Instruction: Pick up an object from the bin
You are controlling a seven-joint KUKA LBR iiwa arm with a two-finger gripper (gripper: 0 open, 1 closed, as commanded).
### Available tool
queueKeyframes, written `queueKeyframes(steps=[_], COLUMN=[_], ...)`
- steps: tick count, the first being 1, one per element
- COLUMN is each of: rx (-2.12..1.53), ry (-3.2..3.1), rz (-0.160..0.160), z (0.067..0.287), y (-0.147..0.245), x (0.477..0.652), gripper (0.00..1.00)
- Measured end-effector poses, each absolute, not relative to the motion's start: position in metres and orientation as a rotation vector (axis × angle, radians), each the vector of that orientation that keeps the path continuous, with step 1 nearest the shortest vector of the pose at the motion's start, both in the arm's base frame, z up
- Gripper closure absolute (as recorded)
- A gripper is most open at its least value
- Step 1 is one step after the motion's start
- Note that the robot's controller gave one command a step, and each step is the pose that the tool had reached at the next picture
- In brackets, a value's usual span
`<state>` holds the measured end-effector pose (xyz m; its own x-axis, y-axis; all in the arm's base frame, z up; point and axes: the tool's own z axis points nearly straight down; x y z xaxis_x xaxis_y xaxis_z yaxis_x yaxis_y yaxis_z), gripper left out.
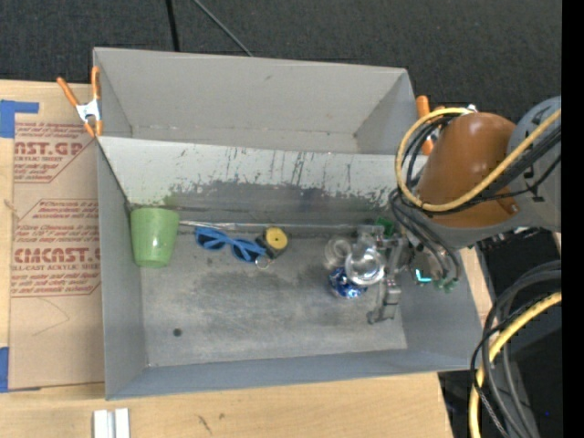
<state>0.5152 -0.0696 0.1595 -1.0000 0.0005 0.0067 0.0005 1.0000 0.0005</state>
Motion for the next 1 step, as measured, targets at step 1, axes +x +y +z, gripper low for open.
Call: queueKeyframes(steps=[1], rx=[-0.318], ry=[-3.129], rz=[-0.002], z=[0.0737], y=[-0.0651], x=[0.5499], gripper=[0.00])
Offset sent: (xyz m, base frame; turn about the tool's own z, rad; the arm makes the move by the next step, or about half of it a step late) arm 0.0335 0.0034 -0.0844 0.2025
